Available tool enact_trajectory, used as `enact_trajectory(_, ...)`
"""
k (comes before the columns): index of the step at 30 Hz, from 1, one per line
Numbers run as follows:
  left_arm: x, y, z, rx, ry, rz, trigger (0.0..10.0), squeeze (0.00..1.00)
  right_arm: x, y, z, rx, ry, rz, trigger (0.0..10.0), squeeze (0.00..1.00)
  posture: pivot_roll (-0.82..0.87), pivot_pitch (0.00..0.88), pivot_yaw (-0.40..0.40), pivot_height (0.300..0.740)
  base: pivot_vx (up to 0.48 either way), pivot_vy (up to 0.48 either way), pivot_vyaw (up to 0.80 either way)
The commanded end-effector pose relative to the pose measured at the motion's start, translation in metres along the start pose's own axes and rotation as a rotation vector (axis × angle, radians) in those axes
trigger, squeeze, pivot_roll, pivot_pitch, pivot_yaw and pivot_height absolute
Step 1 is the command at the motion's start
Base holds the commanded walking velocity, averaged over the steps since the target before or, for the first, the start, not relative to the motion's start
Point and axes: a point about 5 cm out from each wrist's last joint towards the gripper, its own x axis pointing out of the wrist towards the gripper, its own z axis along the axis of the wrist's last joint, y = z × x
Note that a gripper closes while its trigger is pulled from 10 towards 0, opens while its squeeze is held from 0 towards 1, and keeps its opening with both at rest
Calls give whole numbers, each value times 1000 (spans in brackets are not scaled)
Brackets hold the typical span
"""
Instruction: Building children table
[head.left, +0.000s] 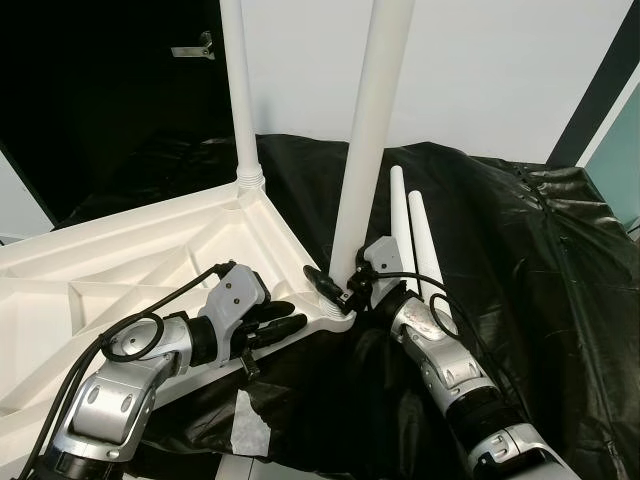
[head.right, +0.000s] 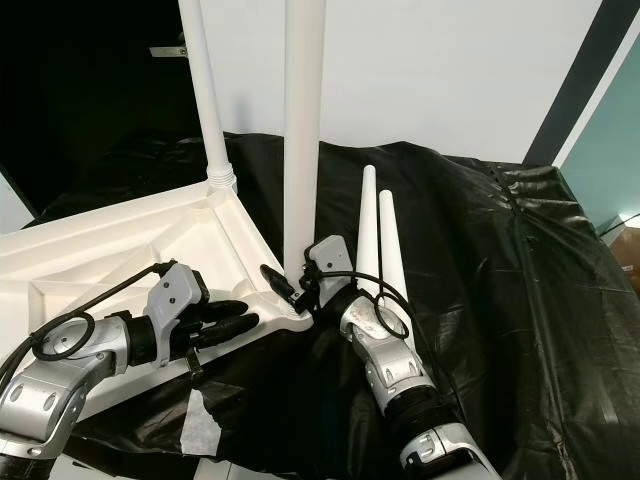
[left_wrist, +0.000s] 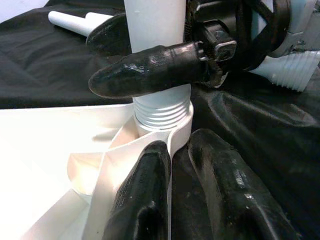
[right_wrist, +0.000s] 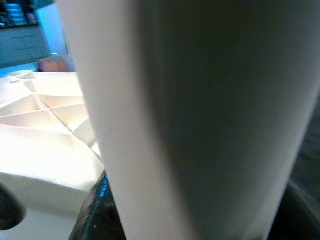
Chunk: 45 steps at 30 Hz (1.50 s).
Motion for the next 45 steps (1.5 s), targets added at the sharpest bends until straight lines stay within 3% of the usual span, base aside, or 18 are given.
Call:
enact_trajectory(1, -4, 3, 1, 3, 3, 55, 10000, 0, -11, 0, -26, -9, 142, -124, 10000, 0, 106, 0, -41, 740, 0, 0, 0)
enact_trajectory(2, -4, 3, 1, 3, 3, 55, 10000, 0, -11, 0, -26, -9, 142, -124, 10000, 0, 106, 0, -41, 740, 0, 0, 0)
enact_trajectory(3, -4, 2, 1, 3, 3, 54, 10000, 0, -9, 0, -24, -9, 133, -227, 10000, 0, 106, 0, -41, 740, 0, 0, 0)
enact_trajectory(9, -3, 2, 1, 4, 3, 52, 10000, 0, -7, 3, -20, 37, 121, -447, 10000, 0, 109, 0, -44, 740, 0, 0, 0)
enact_trajectory(17, -3, 1, 1, 2, 7, 50, 10000, 0, -3, 11, -17, 96, 109, -406, 10000, 0, 112, 0, -47, 740, 0, 0, 0)
enact_trajectory(29, -1, 0, 1, 4, 6, 45, 10000, 0, -4, 12, -11, 63, 77, -425, 10000, 0, 111, 0, -54, 740, 0, 0, 0)
enact_trajectory(33, -1, -1, 1, 2, 5, 43, 10000, 0, -6, 9, -12, 85, 79, -438, 10000, 0, 110, 0, -57, 740, 0, 0, 0)
enact_trajectory(35, -1, -1, 1, 2, 5, 43, 10000, 0, -6, 10, -10, 139, 68, -431, 10000, 0, 109, 0, -58, 740, 0, 0, 0)
enact_trajectory(36, 0, -1, 1, 1, 4, 41, 10000, 0, -6, 11, -7, 221, 35, -419, 10000, 0, 108, 0, -59, 740, 0, 0, 0)
enact_trajectory(38, 0, -1, 1, 0, 4, 40, 10000, 0, -7, 10, -7, 242, 27, -422, 10000, 0, 105, 0, -58, 740, 0, 0, 0)
enact_trajectory(45, 1, -2, 0, -3, 5, 37, 10000, 0, -9, 5, -9, 230, 42, -424, 10000, 0, 102, 0, -57, 740, 0, 0, 0)
